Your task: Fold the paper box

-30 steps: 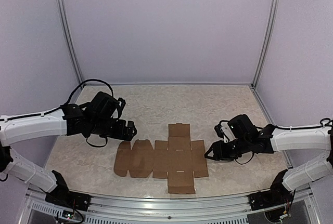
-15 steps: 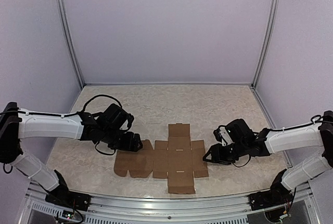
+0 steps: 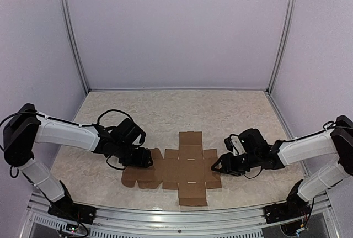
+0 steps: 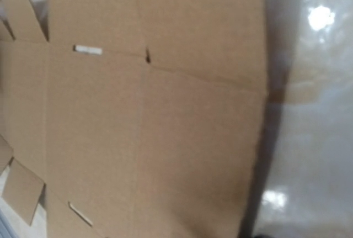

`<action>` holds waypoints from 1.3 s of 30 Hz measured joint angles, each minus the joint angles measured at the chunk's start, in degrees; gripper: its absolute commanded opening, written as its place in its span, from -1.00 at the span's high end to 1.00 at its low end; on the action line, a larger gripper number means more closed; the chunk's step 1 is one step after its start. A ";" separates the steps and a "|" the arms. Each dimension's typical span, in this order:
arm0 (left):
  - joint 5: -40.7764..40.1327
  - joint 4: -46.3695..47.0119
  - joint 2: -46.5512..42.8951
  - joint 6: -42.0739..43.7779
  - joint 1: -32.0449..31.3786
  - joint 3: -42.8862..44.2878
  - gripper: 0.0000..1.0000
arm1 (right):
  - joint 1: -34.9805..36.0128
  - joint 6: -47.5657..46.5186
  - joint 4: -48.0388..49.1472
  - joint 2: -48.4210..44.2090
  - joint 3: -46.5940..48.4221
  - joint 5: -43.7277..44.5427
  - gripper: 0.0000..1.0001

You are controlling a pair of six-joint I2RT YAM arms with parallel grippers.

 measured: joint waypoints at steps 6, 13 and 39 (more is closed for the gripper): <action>0.02 2.40 0.92 -0.04 -0.22 0.00 -0.38 | 0.00 0.90 2.91 0.04 -1.33 -1.38 -0.03; -0.02 4.35 1.57 -0.02 -0.31 0.00 -0.37 | 0.00 2.08 6.82 -2.93 -3.98 -2.62 0.04; -0.57 5.55 1.99 -0.02 -1.29 0.04 -0.36 | 0.50 2.27 8.37 -4.11 -3.61 -2.36 0.69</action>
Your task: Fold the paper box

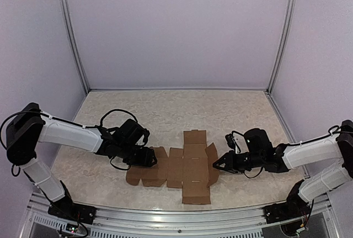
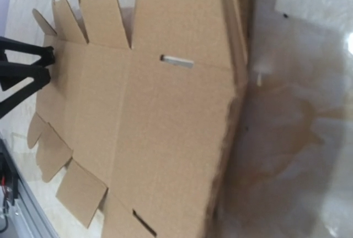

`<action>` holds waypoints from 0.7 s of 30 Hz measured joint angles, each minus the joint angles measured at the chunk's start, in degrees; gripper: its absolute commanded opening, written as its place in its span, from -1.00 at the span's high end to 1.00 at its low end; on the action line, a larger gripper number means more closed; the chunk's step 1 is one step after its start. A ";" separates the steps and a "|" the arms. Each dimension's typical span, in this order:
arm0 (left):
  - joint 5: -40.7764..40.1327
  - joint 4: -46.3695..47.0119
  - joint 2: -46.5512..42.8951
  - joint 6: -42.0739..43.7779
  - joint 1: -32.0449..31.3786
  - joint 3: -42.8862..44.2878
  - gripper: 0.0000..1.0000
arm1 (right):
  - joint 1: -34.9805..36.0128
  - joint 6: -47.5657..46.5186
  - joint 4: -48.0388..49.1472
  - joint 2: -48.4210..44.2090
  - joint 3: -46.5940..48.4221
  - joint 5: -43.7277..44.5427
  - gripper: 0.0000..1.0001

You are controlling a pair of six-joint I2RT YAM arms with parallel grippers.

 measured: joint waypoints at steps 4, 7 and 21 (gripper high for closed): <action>-0.09 0.00 0.00 0.00 -0.09 0.00 -0.36 | 0.11 0.07 0.55 0.28 0.11 -0.02 0.85; -0.31 0.00 0.00 0.00 -0.26 0.00 -0.35 | 0.15 0.00 0.85 0.50 0.13 -0.02 1.00; -1.75 -5.73 -2.19 0.63 -0.70 0.57 -0.58 | 0.24 -5.97 -10.45 -1.88 7.15 2.01 1.00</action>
